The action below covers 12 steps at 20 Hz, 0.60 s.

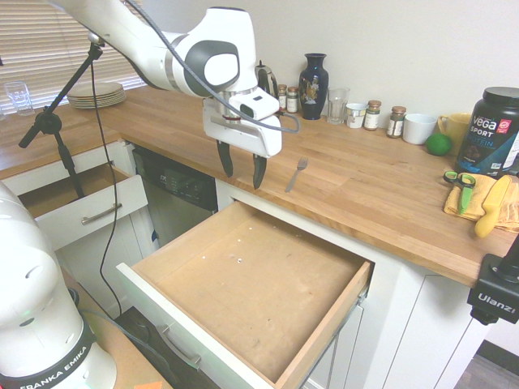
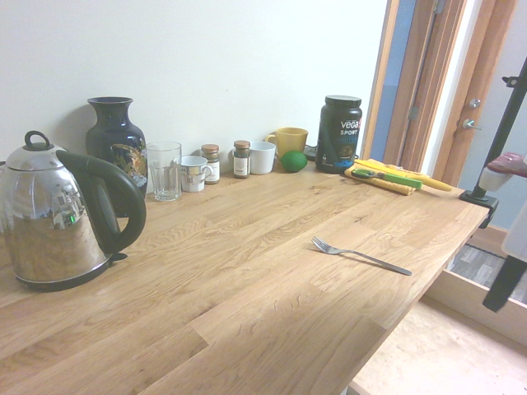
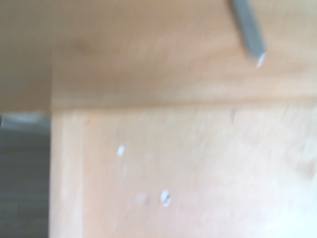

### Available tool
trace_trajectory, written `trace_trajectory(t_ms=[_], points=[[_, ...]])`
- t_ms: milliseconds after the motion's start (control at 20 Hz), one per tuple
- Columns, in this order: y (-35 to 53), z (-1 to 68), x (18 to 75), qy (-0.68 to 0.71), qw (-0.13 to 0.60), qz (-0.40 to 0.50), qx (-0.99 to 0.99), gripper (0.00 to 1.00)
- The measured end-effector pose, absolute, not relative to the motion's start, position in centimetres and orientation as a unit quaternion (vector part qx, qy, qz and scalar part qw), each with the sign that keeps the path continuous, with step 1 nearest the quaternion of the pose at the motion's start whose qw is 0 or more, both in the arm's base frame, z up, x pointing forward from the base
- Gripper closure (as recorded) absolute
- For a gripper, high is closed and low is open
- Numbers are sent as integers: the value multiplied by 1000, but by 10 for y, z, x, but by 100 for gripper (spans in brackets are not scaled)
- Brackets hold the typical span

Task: Put fork in the drawer

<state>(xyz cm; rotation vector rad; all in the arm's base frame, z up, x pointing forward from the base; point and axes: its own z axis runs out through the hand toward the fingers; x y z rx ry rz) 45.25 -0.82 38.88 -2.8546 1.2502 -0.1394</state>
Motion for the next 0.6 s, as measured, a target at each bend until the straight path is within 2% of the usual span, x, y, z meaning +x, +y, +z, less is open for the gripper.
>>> trace_trajectory(t_ms=[600], points=[[-52, 396, 609, 366, -9, -26, -930, 0]])
